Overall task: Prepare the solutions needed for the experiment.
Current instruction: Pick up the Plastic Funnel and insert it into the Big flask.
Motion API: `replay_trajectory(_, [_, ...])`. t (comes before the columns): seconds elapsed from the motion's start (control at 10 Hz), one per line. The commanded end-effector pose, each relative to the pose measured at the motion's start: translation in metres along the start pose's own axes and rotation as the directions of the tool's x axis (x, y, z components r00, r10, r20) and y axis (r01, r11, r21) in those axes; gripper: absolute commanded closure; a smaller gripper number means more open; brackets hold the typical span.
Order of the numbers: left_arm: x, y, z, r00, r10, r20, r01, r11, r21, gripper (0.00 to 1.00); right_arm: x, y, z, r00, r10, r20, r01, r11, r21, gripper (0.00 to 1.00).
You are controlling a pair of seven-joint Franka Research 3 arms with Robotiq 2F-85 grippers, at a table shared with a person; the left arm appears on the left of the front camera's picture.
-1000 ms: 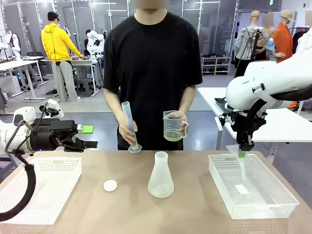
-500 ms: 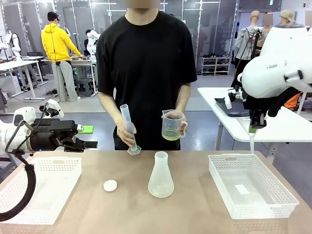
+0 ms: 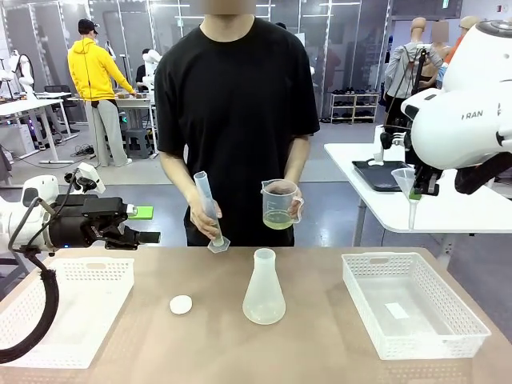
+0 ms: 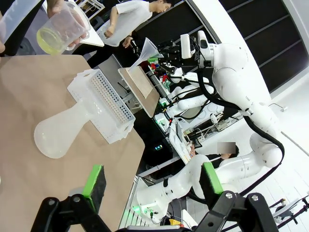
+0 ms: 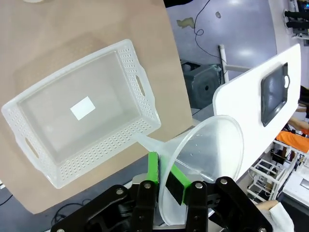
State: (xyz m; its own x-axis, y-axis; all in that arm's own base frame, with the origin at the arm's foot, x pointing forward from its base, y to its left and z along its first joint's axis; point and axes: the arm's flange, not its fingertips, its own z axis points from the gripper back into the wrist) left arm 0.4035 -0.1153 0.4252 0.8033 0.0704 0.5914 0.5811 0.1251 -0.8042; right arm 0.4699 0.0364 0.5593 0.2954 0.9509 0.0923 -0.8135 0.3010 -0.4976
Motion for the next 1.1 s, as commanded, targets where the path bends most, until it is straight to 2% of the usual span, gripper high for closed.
replay_trajectory(0.0, [0.001, -0.001, -0.001, 1.000, 0.008, 0.011, -0.008, 1.000, -0.020, 0.00, -0.001, -0.003, 0.002, 1.000, 0.009, -0.002, -0.009, 1.000, 0.012, 1.00])
replay_trajectory(0.3, [0.001, -0.001, -0.001, 1.000, 0.008, 0.011, -0.008, 1.000, -0.020, 0.00, -0.001, -0.003, 0.002, 1.000, 0.009, -0.002, -0.009, 1.000, 0.012, 1.00])
replay_trajectory(0.4, [0.001, -0.001, -0.001, 1.000, 0.008, 0.011, -0.008, 1.000, -0.020, 0.00, -0.001, 0.000, 0.000, 1.000, 0.001, 0.006, -0.001, 1.000, 0.009, 0.93])
replay_trajectory(0.5, [0.001, -0.001, -0.001, 1.000, 0.008, 0.011, -0.008, 1.000, -0.020, 0.00, 0.021, 0.004, 0.005, 0.987, 0.131, 0.089, -0.125, 0.990, -0.069, 0.93])
replay_trajectory(0.8, [0.001, -0.001, -0.001, 1.000, 0.008, 0.011, -0.008, 1.000, -0.020, 0.00, 0.086, 0.026, 0.039, 0.900, 0.368, 0.232, -0.329, 0.925, -0.191, 0.93])
replay_trajectory(1.0, [0.001, -0.001, -0.001, 1.000, 0.008, 0.011, -0.008, 1.000, -0.020, 0.00, 0.125, 0.044, 0.055, 0.812, 0.485, 0.325, -0.427, 0.873, -0.236, 0.93])
